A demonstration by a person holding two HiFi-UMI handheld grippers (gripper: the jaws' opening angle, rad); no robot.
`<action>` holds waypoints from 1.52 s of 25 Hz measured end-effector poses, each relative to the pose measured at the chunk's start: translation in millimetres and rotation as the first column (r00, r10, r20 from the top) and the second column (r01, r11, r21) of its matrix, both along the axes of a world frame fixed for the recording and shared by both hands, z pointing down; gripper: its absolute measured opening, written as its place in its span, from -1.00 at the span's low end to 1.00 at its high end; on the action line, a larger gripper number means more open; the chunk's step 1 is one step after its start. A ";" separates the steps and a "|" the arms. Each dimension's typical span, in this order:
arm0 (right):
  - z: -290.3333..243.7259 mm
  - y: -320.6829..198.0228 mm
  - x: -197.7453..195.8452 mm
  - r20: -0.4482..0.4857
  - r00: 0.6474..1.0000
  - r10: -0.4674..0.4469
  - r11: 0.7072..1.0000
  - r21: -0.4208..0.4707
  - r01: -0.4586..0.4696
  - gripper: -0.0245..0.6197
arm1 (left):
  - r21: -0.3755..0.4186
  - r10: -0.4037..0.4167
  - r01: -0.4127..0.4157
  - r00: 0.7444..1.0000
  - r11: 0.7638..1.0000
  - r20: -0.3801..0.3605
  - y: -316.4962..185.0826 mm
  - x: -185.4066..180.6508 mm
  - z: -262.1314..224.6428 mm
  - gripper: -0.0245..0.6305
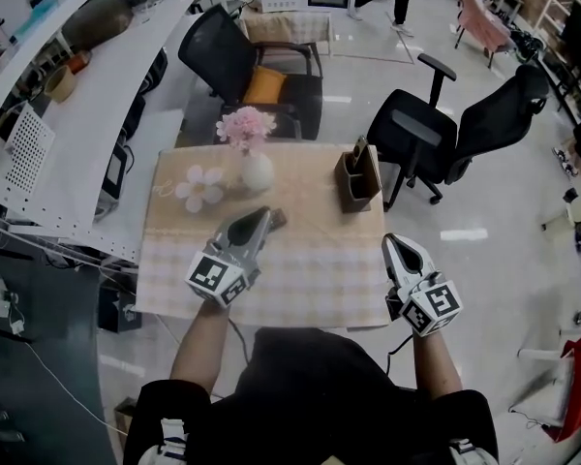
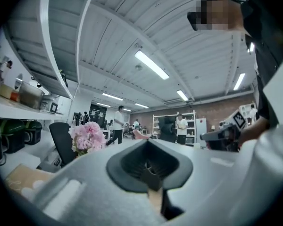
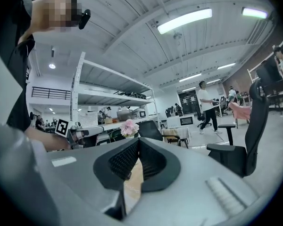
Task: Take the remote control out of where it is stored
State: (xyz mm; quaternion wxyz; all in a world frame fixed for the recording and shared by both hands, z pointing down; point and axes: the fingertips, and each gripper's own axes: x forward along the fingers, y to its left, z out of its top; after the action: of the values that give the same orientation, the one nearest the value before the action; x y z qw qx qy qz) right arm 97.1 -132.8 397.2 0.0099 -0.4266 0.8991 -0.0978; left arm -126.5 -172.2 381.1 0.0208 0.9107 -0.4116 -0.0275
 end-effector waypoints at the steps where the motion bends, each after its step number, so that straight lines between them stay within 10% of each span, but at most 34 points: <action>1: -2.4 0.1 3.5 0.000 1.000 0.009 1.000 0.001 -0.009 -0.91 | 0.002 0.003 -0.003 1.000 1.000 0.001 -1.5 3.0 -1.0 -0.91; 16: 8.8 -4.3 80.5 -0.005 0.978 0.206 0.978 -0.029 -0.207 -0.91 | 0.063 0.167 -0.170 0.985 0.983 0.050 -105.0 90.2 -27.4 -0.87; 21: 23.0 -4.2 105.4 -0.019 0.962 0.274 0.960 -0.056 -0.275 -0.91 | 0.009 0.249 -0.254 0.953 0.967 0.171 -149.6 124.6 -4.3 -0.76; 38: 88.7 -7.7 138.6 -0.125 0.901 0.416 0.867 -0.243 -0.434 -0.90 | -0.232 0.414 -0.386 0.907 0.893 0.082 -265.5 196.3 124.1 -0.19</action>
State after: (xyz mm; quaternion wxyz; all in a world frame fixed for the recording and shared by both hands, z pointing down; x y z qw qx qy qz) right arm 235.7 -140.6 485.9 -0.0567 -0.6144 0.7616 -0.1979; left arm 69.9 -437.7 505.2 0.0957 0.9684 -0.2162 0.0799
